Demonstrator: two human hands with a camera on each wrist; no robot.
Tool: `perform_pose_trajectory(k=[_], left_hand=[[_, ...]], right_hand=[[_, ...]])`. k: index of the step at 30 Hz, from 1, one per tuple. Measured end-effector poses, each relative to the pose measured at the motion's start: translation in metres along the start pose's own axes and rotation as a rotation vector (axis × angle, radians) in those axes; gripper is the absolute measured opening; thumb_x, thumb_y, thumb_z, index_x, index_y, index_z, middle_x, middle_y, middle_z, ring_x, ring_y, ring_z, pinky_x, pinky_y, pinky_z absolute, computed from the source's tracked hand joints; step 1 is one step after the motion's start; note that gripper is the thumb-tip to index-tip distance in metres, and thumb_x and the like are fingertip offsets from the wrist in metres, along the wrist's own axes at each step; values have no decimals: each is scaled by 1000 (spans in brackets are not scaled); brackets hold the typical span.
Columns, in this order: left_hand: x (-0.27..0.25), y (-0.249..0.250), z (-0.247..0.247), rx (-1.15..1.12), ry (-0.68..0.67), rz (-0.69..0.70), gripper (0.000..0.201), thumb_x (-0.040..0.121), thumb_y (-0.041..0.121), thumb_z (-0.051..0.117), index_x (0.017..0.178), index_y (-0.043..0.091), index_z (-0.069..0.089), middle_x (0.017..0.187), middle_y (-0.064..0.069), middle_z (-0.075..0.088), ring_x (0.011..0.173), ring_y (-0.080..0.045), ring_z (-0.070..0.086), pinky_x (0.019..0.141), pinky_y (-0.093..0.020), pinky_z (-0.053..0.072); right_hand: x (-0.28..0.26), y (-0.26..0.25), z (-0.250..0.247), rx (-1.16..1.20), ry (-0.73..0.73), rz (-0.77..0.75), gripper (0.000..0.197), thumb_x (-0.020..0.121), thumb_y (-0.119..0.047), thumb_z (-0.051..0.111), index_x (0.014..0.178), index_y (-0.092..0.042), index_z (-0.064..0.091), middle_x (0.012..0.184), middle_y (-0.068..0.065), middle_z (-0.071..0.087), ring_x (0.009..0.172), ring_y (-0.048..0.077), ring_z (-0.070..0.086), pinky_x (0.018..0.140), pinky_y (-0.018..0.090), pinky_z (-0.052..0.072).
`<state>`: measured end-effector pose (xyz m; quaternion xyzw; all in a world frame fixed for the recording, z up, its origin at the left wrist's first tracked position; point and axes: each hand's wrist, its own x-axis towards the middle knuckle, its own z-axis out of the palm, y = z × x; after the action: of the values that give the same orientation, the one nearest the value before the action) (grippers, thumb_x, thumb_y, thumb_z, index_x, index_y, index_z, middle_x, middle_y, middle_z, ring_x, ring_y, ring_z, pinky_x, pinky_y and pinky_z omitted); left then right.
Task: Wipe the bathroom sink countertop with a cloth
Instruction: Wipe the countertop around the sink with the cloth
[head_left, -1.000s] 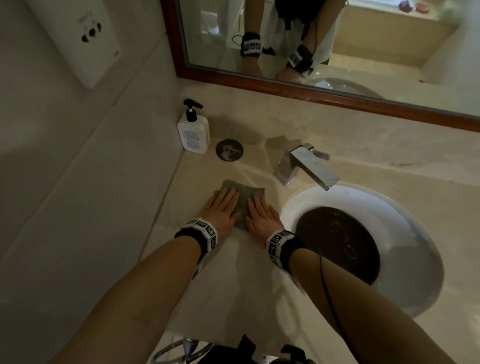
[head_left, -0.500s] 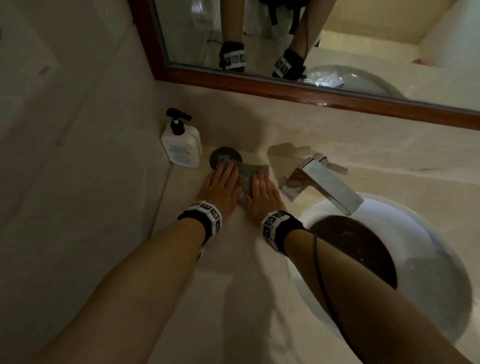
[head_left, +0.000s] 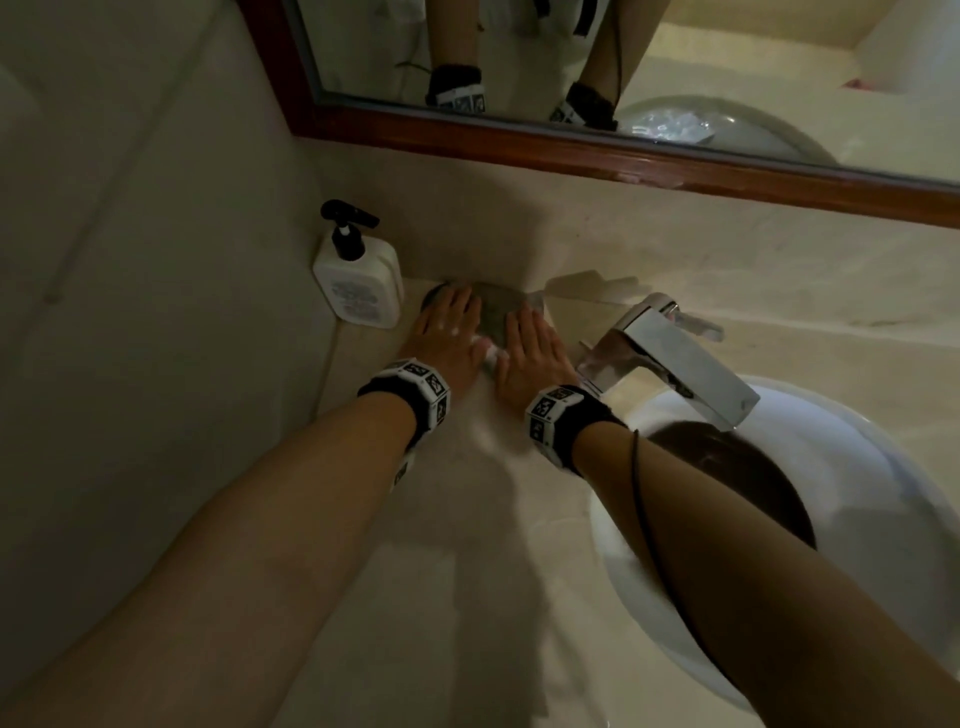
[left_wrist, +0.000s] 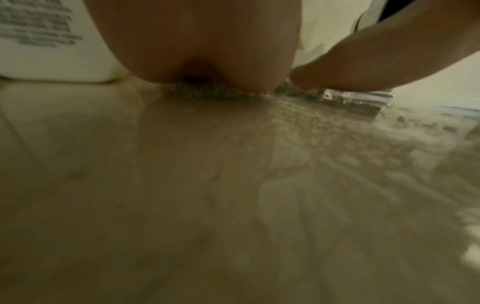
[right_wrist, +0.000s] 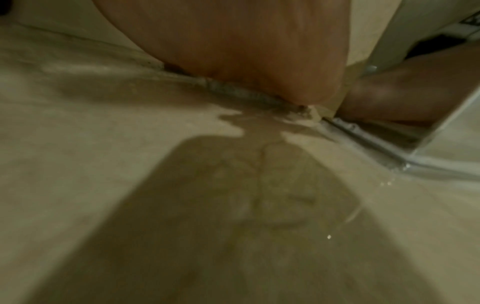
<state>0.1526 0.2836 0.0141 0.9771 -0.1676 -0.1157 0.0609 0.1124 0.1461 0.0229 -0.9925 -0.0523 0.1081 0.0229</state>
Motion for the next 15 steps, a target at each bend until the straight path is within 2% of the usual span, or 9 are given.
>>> perform_pose_trajectory(k=[2,4,7,12,15], left_hand=[[-5,-2,3,-11,-2,7,63,100,43,25,153,13,6,162,-5,1,149,-22,-3,119,-38,3],[-16,-1,5,2,-13,13,65,100,45,24,153,14,3,162,-6,-2,149,-22,-4,119,-37,2],[-42,7,8,-36,-54,11,65,101,46,21,153,15,-3,161,-5,-11,148,-20,-8,119,-36,-2],[-94,30,26,-66,-59,-64,66,101,47,21,153,16,-5,161,-5,-13,148,-19,-11,118,-36,-2],[-128,48,31,-127,-87,-93,65,101,45,22,153,17,-6,161,-2,-15,148,-17,-12,118,-35,-4]], right_hand=[[-11,0,0,14,4,-17,70,93,-40,-1,152,-5,12,160,15,9,149,28,6,119,38,5],[-25,0,1,17,-22,-34,61,99,-36,9,153,-6,8,161,14,4,149,27,2,119,38,2],[-47,0,2,31,-46,-46,60,102,-34,20,153,-7,5,161,13,1,149,26,0,120,37,0],[-86,8,11,15,-100,-122,64,102,-38,20,152,-5,0,161,14,-5,149,26,-4,120,36,-2],[-114,11,13,70,-172,-147,68,97,-41,13,152,-5,-4,160,14,-12,148,24,-10,120,34,-5]])
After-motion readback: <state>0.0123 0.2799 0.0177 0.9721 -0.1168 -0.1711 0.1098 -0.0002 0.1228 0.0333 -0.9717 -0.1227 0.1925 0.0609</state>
